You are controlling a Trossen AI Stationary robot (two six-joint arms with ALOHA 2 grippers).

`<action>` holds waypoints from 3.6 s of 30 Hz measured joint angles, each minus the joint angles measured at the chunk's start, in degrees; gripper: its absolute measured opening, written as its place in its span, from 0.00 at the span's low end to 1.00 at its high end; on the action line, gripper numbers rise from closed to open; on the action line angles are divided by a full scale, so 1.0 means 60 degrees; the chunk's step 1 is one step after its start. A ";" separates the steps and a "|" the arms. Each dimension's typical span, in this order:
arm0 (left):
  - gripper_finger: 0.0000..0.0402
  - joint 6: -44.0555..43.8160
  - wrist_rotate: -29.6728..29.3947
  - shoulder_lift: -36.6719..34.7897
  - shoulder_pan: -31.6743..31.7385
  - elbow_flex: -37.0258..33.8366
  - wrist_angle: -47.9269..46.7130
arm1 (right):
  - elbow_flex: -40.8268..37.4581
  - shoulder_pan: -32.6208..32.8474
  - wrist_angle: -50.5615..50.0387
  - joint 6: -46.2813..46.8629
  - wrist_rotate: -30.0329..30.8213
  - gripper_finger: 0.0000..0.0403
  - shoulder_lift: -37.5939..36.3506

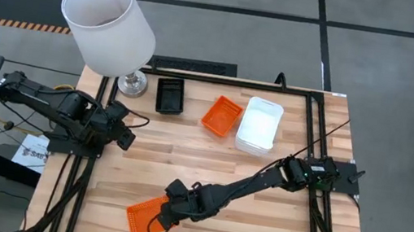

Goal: Stack baskets by color
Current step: Stack the orange basket on top of the stacked orange bin

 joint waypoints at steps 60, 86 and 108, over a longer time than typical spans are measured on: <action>0.58 0.0413 -0.0078 0.0000 0.0000 0.0000 -0.0006 | 0.0643 -0.1414 -0.0799 -0.2748 -0.1053 0.01 -0.0036; 0.58 0.1451 -0.0797 0.0000 0.0000 -0.0006 0.0494 | 0.1856 -0.8187 -0.5988 -0.9397 -0.1638 0.01 -0.4749; 0.58 -0.0422 -0.2792 -0.0004 0.0002 -0.0004 0.1018 | -0.2807 -1.1969 -0.2077 -1.2719 -0.7521 0.01 -0.4854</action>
